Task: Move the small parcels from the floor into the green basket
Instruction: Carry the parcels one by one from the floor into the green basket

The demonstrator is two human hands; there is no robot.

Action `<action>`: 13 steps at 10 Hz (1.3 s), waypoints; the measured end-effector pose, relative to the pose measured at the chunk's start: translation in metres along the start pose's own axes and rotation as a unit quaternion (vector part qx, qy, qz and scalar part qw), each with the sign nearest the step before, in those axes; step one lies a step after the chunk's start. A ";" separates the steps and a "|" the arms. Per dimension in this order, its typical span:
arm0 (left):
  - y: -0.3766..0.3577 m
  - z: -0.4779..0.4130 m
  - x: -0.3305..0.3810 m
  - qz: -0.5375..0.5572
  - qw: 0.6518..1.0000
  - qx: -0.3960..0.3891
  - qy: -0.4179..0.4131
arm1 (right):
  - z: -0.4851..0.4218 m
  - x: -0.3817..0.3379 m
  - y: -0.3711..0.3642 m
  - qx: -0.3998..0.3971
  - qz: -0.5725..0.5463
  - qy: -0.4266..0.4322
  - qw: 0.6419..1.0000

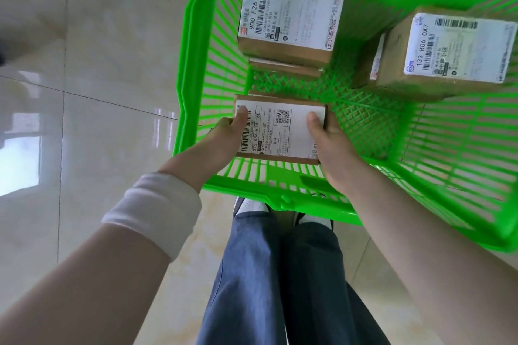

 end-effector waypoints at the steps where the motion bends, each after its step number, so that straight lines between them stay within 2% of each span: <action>1: -0.001 -0.002 0.002 0.006 0.999 0.025 -0.024 | 0.001 0.005 0.001 0.010 -0.001 -0.009 1.000; 2: -0.001 -0.004 0.004 0.000 0.999 0.032 -0.042 | 0.001 0.006 0.002 0.032 0.001 -0.012 0.999; 4: 0.005 -0.012 0.003 -0.004 0.999 0.035 -0.031 | 0.005 0.007 -0.010 0.030 -0.018 -0.003 0.999; 6: 0.000 -0.002 0.006 0.023 0.999 0.046 0.004 | 0.010 0.008 -0.010 0.020 -0.014 -0.036 0.999; 7: -0.003 0.024 0.015 0.032 0.997 0.062 0.020 | 0.025 -0.003 -0.008 0.021 -0.011 -0.080 0.997; 8: -0.007 0.075 0.031 0.002 0.995 0.093 0.036 | 0.070 -0.022 -0.001 0.057 0.024 -0.106 0.992; 9: -0.021 0.142 0.061 -0.020 0.997 0.071 -0.002 | 0.137 -0.049 0.009 0.085 0.013 -0.091 0.992; 11: -0.083 0.278 0.141 -0.046 0.994 0.016 -0.101 | 0.289 -0.115 0.062 0.179 -0.066 -0.035 0.981; 12: -0.122 0.353 0.174 -0.058 0.984 -0.030 -0.169 | 0.359 -0.134 0.103 0.235 -0.129 0.023 0.963; 13: -0.173 0.419 0.198 -0.050 0.981 -0.055 -0.177 | 0.424 -0.143 0.148 0.272 -0.235 0.061 0.931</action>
Point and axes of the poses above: each hand's wrist, its own z-axis away from the middle knuckle, its own y-axis out of the back of the hand, x = y × z, the point moved 4 cm from there along -z, towards the middle knuckle, and after that the axes turned 5 degrees about -x, right-handed, at the moved point
